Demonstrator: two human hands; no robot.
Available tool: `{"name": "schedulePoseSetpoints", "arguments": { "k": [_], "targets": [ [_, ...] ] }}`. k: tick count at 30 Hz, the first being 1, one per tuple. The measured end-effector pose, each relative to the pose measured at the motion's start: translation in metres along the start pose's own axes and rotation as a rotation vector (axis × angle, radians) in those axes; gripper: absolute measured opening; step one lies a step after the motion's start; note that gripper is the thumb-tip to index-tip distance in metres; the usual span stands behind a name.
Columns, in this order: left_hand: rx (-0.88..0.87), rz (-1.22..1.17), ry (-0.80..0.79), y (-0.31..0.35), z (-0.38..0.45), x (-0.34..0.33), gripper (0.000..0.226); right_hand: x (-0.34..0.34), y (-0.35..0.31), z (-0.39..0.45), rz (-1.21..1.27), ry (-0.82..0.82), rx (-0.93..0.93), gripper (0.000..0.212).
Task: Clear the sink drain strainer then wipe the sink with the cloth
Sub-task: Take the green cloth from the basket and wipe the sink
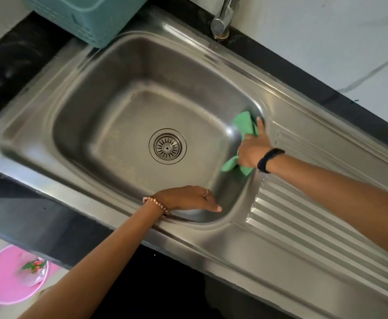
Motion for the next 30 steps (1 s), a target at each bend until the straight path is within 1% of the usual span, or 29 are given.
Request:
{"name": "schedulePoseSetpoints", "arguments": {
  "k": [2,4,5,7,9,11,13,16,18,20,22,24,26,27,29,30],
  "targets": [
    [-0.023,-0.051,0.023,0.008,0.008,-0.001,0.052,0.003,0.016,0.007,-0.036,0.041,-0.061,0.04],
    [-0.057,-0.155,0.056,0.018,0.014,-0.003,0.062,-0.001,0.015,0.002,-0.052,0.098,-0.076,0.044],
    [-0.076,-0.211,0.071,0.023,0.016,-0.003,0.062,-0.005,0.011,-0.003,-0.041,0.128,-0.085,0.045],
    [-0.101,-0.305,0.078,0.03,0.024,-0.004,0.053,-0.012,0.003,-0.016,-0.025,0.19,-0.093,0.046],
    [-0.106,-0.323,0.058,0.035,0.031,-0.006,0.053,-0.016,0.004,-0.025,-0.002,0.253,-0.106,0.049],
    [-0.117,-0.32,0.048,0.039,0.039,-0.008,0.048,-0.015,0.015,-0.024,-0.001,0.273,-0.135,0.056],
    [-0.116,-0.347,0.054,0.041,0.047,-0.005,0.046,-0.009,0.032,-0.013,-0.073,0.259,-0.175,0.063],
    [-0.095,-0.416,0.026,0.038,0.06,0.001,0.047,0.013,0.063,0.018,-0.322,0.271,-0.218,0.066],
    [-0.089,-0.417,0.007,0.04,0.063,0.005,0.043,0.026,0.073,0.037,-0.47,0.339,-0.246,0.066],
    [-0.109,-0.429,-0.004,0.044,0.065,0.009,0.043,0.032,0.07,0.049,-0.51,0.407,-0.271,0.067],
    [-0.12,-0.475,-0.024,0.049,0.068,0.012,0.04,0.034,0.062,0.053,-0.489,0.444,-0.303,0.067],
    [-0.119,-0.449,-0.022,0.052,0.07,0.016,0.043,0.029,0.056,0.057,-0.503,0.414,-0.259,0.061],
    [-0.107,-0.374,-0.003,0.05,0.071,0.023,0.054,0.016,0.052,0.061,-0.497,0.285,-0.185,0.054],
    [-0.103,-0.347,0.008,0.048,0.072,0.026,0.058,0.009,0.05,0.062,-0.446,0.201,-0.164,0.053],
    [-0.105,-0.29,0.049,0.045,0.072,0.034,0.058,0.002,0.049,0.061,-0.371,0.081,-0.164,0.055],
    [-0.109,-0.24,0.089,0.041,0.07,0.04,0.058,0.002,0.048,0.061,-0.38,0.065,-0.173,0.056]
  ]
}}
Point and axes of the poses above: each hand's wrist, its own z-axis towards the middle knuckle, its own x-axis out of the back of the hand, y = z × x, the point moved 5 cm from there along z, towards the middle knuckle, and after that the axes turned 10 degrees about x, right-handed, at the moved point
